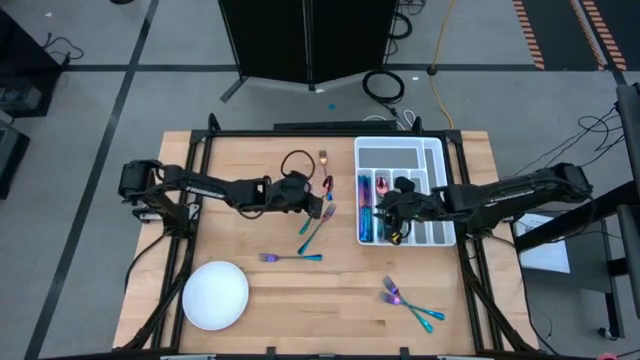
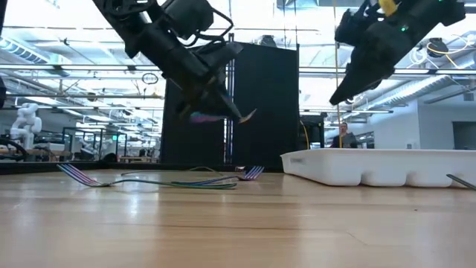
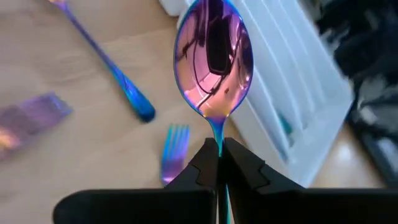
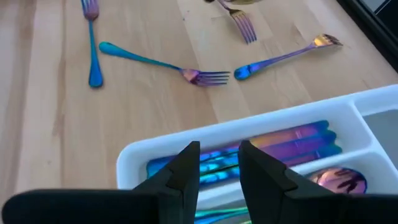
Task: Sort silverware
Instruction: Put the blue spoon into the utensil organizer
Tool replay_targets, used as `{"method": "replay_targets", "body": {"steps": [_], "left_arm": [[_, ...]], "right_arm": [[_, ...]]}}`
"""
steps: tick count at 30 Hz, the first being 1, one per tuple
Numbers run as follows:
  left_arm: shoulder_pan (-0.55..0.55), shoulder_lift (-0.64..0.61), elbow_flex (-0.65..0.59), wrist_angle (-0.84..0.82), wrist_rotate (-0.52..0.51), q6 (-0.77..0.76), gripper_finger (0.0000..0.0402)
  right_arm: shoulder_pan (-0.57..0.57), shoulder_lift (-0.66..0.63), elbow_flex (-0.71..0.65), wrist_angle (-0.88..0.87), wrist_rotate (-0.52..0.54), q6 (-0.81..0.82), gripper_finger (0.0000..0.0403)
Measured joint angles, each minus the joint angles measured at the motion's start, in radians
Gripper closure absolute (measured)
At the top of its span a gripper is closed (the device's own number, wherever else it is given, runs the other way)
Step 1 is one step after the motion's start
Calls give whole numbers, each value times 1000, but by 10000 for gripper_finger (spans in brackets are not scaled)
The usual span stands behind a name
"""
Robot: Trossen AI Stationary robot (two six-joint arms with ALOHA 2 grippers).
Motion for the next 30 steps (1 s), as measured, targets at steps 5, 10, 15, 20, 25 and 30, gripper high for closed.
{"method": "replay_targets", "body": {"steps": [5,10,15,20,25,30], "left_arm": [[-11,10,0,169,-15,-182,386],[-42,10,68,183,-91,-221,390],[-69,64,178,176,-121,-208,391],[-80,186,308,176,-121,-188,392],[-80,343,429,207,-146,-205,392],[-80,499,568,289,-161,-272,392]], "right_arm": [[32,-52,0,-80,3,17,307],[55,-88,0,-169,60,46,307],[63,-116,0,-224,105,70,307],[69,-153,0,-244,107,87,307],[101,-210,0,-325,109,138,307],[130,-269,0,-352,130,161,307]]}}
